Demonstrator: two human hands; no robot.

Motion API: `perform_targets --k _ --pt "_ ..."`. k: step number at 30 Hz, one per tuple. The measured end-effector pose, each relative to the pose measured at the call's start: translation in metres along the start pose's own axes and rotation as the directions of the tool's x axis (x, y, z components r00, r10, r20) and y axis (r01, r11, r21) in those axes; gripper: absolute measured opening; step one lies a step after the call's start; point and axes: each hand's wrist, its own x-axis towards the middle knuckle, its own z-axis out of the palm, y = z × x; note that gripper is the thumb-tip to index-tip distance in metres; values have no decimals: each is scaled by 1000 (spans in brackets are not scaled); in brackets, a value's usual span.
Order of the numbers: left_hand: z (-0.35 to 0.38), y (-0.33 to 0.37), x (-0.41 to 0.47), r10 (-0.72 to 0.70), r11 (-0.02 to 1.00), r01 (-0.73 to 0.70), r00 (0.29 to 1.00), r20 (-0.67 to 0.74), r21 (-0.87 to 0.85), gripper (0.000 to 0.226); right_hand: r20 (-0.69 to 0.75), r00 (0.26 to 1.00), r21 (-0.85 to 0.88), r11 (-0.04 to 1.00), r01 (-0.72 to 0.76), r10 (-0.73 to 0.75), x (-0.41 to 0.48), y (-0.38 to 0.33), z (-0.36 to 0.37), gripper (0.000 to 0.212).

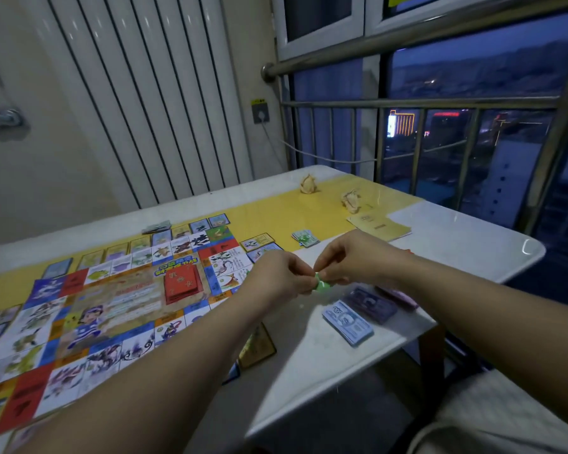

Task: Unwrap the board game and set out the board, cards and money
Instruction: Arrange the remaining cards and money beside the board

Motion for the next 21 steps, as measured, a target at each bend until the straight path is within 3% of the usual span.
perform_targets --k 3,7,9,13,16,19,21 --pt "1 -2 3 73 956 -71 997 6 284 6 36 999 -121 992 40 -36 6 1 6 12" --pt "4 -7 4 75 885 -85 996 38 458 1 36 995 -351 931 99 -93 13 6 16 8" --pt "7 -10 2 103 841 -132 991 83 525 10 23 990 -433 891 133 -136 14 9 21 8" --pt "6 -17 3 150 827 -185 983 108 532 14 -60 976 -379 909 172 -209 12 15 10 13" --pt "3 -18 8 142 842 -189 981 132 506 12 -121 981 -414 906 89 -152 18 13 -21 15" --pt "3 -14 12 148 916 -171 985 90 362 4 18 1000 -571 821 8 2 23 6 -38 20" --pt "6 -13 18 159 936 -176 984 78 304 11 113 991 -661 750 19 75 27 1 -36 28"
